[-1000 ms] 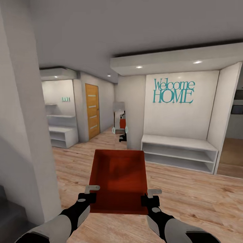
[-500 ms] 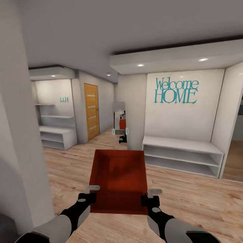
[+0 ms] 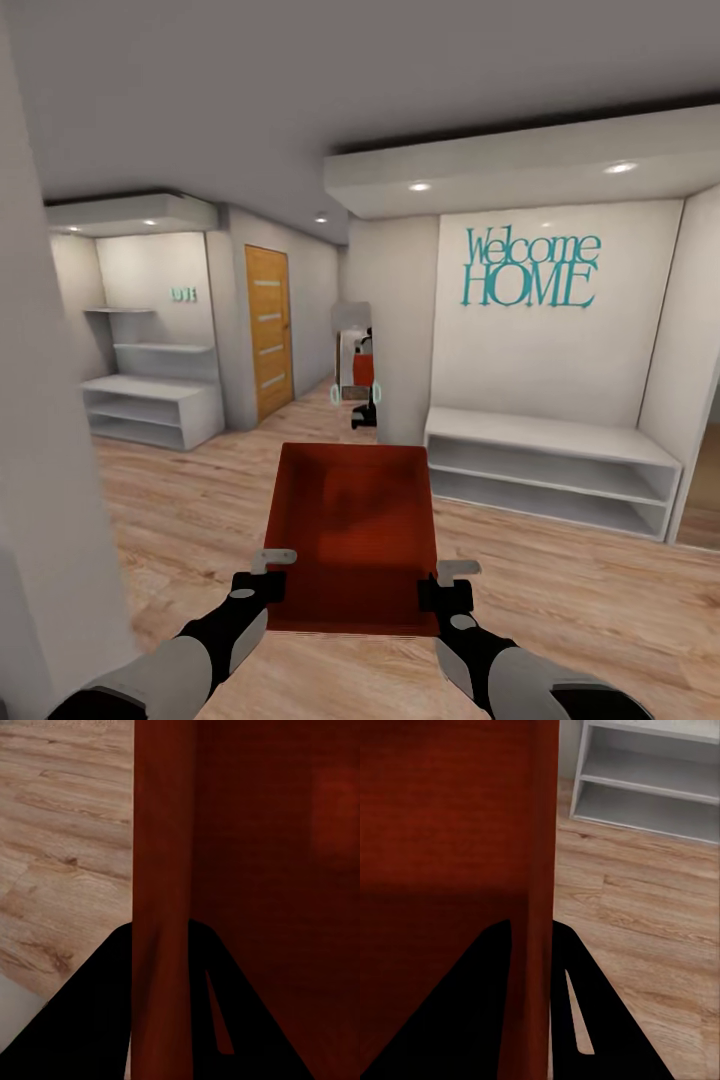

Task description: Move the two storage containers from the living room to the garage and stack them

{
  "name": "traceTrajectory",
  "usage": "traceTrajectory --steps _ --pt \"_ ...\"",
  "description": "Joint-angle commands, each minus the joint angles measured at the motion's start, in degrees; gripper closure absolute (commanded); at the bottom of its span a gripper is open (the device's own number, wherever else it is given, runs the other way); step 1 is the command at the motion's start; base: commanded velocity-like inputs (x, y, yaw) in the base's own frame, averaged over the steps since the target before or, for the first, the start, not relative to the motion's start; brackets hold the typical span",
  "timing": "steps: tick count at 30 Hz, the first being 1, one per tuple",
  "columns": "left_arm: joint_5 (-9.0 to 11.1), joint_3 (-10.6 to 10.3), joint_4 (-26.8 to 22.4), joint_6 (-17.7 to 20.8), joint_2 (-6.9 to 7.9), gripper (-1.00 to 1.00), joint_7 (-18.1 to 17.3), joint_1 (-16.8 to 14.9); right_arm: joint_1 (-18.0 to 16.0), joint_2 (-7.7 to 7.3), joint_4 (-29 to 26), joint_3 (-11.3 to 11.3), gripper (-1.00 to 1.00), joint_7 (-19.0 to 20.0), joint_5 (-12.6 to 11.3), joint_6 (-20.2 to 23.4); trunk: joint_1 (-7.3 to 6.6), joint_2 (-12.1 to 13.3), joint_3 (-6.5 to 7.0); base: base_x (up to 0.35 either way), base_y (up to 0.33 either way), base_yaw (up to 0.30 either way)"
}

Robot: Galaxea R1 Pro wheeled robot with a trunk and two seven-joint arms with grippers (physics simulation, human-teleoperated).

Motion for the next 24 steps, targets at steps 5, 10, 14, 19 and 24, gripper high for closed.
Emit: traceTrajectory --steps 5,10,14,19,24 --pt "0.79 1.12 0.23 -0.09 0.38 1.0 1.07 -0.01 -0.04 0.0 -0.12 -0.95 1.0 -1.51 0.26 -1.5 0.05 -0.03 -0.01 0.322 0.0 0.0" --pt "0.79 1.12 0.23 -0.09 0.38 1.0 1.07 -0.01 -0.04 0.07 -0.12 -0.95 1.0 -1.51 0.31 -1.56 0.05 -0.03 -0.01 0.322 0.0 0.0" --pt "0.79 1.12 0.23 -0.09 0.38 1.0 1.07 -0.01 -0.04 0.09 -0.12 -0.95 1.0 -1.51 0.32 -1.58 0.05 -0.03 -0.01 0.322 0.0 0.0" --pt "0.79 1.12 0.23 -0.09 0.38 1.0 1.07 -0.01 -0.04 0.09 -0.12 -0.95 1.0 -1.51 0.27 -1.55 0.05 -0.03 -0.01 0.322 0.0 0.0" --pt "0.79 1.12 0.23 -0.09 0.38 1.0 1.07 -0.01 -0.04 0.09 -0.12 -0.95 1.0 -1.51 0.27 -1.51 0.05 -0.03 -0.01 0.322 0.0 0.0"
